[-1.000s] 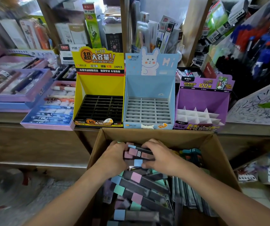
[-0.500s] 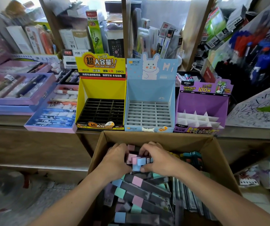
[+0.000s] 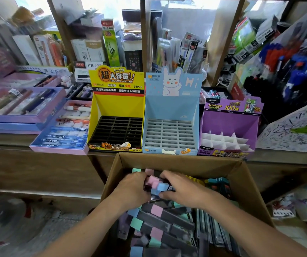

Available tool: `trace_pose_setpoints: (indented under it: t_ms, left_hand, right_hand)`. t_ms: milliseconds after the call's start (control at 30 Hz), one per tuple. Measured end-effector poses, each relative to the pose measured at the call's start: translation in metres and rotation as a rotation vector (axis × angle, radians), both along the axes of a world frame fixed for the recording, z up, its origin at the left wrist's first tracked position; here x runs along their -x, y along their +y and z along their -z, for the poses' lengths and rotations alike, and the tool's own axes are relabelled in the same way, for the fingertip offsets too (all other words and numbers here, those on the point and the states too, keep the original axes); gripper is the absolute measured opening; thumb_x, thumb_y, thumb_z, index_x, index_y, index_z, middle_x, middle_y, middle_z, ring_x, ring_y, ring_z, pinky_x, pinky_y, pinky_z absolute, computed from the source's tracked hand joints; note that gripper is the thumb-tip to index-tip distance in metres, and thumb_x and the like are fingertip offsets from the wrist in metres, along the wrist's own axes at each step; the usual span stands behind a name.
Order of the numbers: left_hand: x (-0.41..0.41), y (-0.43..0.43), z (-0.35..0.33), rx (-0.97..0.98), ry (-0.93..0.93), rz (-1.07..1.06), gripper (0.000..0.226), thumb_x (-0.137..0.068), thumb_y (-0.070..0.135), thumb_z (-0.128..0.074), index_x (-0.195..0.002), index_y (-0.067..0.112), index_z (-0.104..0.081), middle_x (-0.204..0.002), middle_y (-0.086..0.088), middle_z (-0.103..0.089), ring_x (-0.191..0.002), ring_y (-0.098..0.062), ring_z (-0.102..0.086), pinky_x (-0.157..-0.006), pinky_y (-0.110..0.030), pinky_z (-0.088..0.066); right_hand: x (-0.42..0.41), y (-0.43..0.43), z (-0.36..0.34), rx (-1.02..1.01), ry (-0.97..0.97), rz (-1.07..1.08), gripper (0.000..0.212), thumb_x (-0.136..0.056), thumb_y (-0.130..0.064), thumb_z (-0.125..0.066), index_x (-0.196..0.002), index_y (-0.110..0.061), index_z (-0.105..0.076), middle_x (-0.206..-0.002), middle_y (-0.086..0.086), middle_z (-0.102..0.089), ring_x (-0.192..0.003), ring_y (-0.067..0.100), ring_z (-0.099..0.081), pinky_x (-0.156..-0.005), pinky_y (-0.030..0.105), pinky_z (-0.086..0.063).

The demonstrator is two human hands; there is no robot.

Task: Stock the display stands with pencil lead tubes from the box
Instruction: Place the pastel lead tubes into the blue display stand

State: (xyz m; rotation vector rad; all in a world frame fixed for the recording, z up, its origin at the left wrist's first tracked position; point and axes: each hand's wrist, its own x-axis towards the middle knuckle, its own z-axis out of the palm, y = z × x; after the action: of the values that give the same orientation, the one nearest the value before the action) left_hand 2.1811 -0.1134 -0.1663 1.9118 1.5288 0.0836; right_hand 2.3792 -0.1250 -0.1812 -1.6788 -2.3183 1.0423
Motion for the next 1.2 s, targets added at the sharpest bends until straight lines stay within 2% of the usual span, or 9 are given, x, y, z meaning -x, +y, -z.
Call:
trace_pose_setpoints:
  t_ms: [200, 333, 467, 533, 600, 667, 833, 1000, 1200]
  left_hand:
    - [-0.002, -0.002, -0.004, 0.028, -0.051, -0.038, 0.020, -0.082, 0.020, -0.076, -0.096, 0.027, -0.064, -0.097, 0.006, -0.068, -0.090, -0.011, -0.066, -0.075, -0.022, -0.056]
    - [-0.001, -0.001, -0.008, 0.051, -0.248, -0.105, 0.016, -0.080, 0.021, -0.076, -0.091, 0.031, -0.070, -0.082, 0.009, -0.073, -0.075, -0.005, -0.068, -0.064, -0.019, -0.054]
    - [-0.001, -0.002, -0.015, 0.188, -0.521, -0.195, 0.024, -0.084, 0.012, -0.079, -0.106, 0.020, -0.073, -0.098, -0.003, -0.079, -0.094, -0.019, -0.074, -0.089, -0.039, -0.061]
    - [-0.002, -0.004, -0.020, 0.264, -0.672, -0.304, 0.022, -0.085, 0.003, -0.077, -0.106, 0.009, -0.073, -0.099, -0.014, -0.077, -0.093, -0.025, -0.074, -0.093, -0.047, -0.059]
    - [-0.002, -0.006, -0.025, 0.341, -0.844, -0.418, 0.018, -0.087, 0.000, -0.074, -0.105, 0.000, -0.070, -0.096, -0.021, -0.072, -0.088, -0.027, -0.069, -0.094, -0.044, -0.057]
    - [-0.003, -0.011, -0.031, 0.397, -0.968, -0.490, 0.018, -0.089, 0.003, -0.073, -0.105, -0.002, -0.068, -0.096, -0.018, -0.070, -0.088, -0.024, -0.069, -0.089, -0.038, -0.058]
    - [-0.012, -0.032, -0.038, 0.547, -1.120, -0.476, 0.036, -0.089, 0.004, -0.074, -0.122, 0.010, -0.064, -0.116, -0.018, -0.073, -0.107, -0.033, -0.073, -0.091, -0.053, -0.060]
    - [-0.021, -0.038, -0.041, 0.516, -1.108, -0.353, 0.033, -0.103, 0.019, -0.058, -0.127, 0.041, -0.062, -0.119, 0.003, -0.074, -0.112, -0.022, -0.071, -0.091, -0.051, -0.060]
    - [-0.029, -0.037, -0.043, 0.367, -1.033, -0.328, 0.035, -0.107, 0.030, -0.047, -0.115, 0.061, -0.061, -0.110, 0.010, -0.075, -0.096, -0.023, -0.076, -0.074, -0.041, -0.063]
  right_hand:
    - [0.000, -0.002, -0.004, -0.012, 0.099, 0.028, 0.026, -0.095, -0.037, -0.069, -0.108, -0.039, -0.047, -0.109, -0.015, -0.059, -0.099, 0.005, -0.058, -0.090, 0.042, -0.053]
    - [0.002, -0.002, -0.008, -0.009, 0.188, 0.086, 0.023, -0.094, -0.029, -0.072, -0.106, -0.033, -0.053, -0.107, -0.012, -0.063, -0.100, 0.009, -0.060, -0.091, 0.046, -0.054]
    - [0.004, 0.001, -0.019, 0.006, 0.325, 0.171, 0.022, -0.091, -0.024, -0.075, -0.103, -0.032, -0.058, -0.099, -0.009, -0.064, -0.091, 0.008, -0.061, -0.084, 0.036, -0.052]
    - [0.004, 0.000, -0.026, 0.025, 0.424, 0.225, 0.025, -0.091, -0.022, -0.075, -0.108, -0.033, -0.059, -0.101, -0.010, -0.067, -0.092, 0.001, -0.063, -0.082, 0.027, -0.052]
    - [0.004, -0.002, -0.033, 0.053, 0.547, 0.305, 0.029, -0.091, -0.021, -0.076, -0.113, -0.033, -0.061, -0.107, -0.012, -0.071, -0.100, -0.002, -0.066, -0.088, 0.022, -0.053]
    - [0.006, -0.004, -0.039, 0.086, 0.671, 0.408, 0.025, -0.092, -0.018, -0.076, -0.112, -0.027, -0.065, -0.108, -0.006, -0.074, -0.105, 0.008, -0.069, -0.097, 0.033, -0.055]
    - [0.015, -0.011, -0.052, 0.234, 0.994, 0.590, 0.021, -0.098, -0.012, -0.067, -0.118, -0.015, -0.070, -0.110, 0.007, -0.078, -0.108, 0.022, -0.073, -0.103, 0.046, -0.053]
    - [0.023, -0.014, -0.062, 0.338, 1.150, 0.667, 0.023, -0.099, -0.011, -0.065, -0.121, -0.011, -0.069, -0.112, 0.016, -0.076, -0.109, 0.029, -0.073, -0.100, 0.046, -0.056]
    - [0.031, -0.019, -0.073, 0.512, 1.235, 0.667, 0.023, -0.104, -0.021, -0.057, -0.124, -0.019, -0.069, -0.116, 0.014, -0.075, -0.108, 0.029, -0.073, -0.081, 0.045, -0.060]
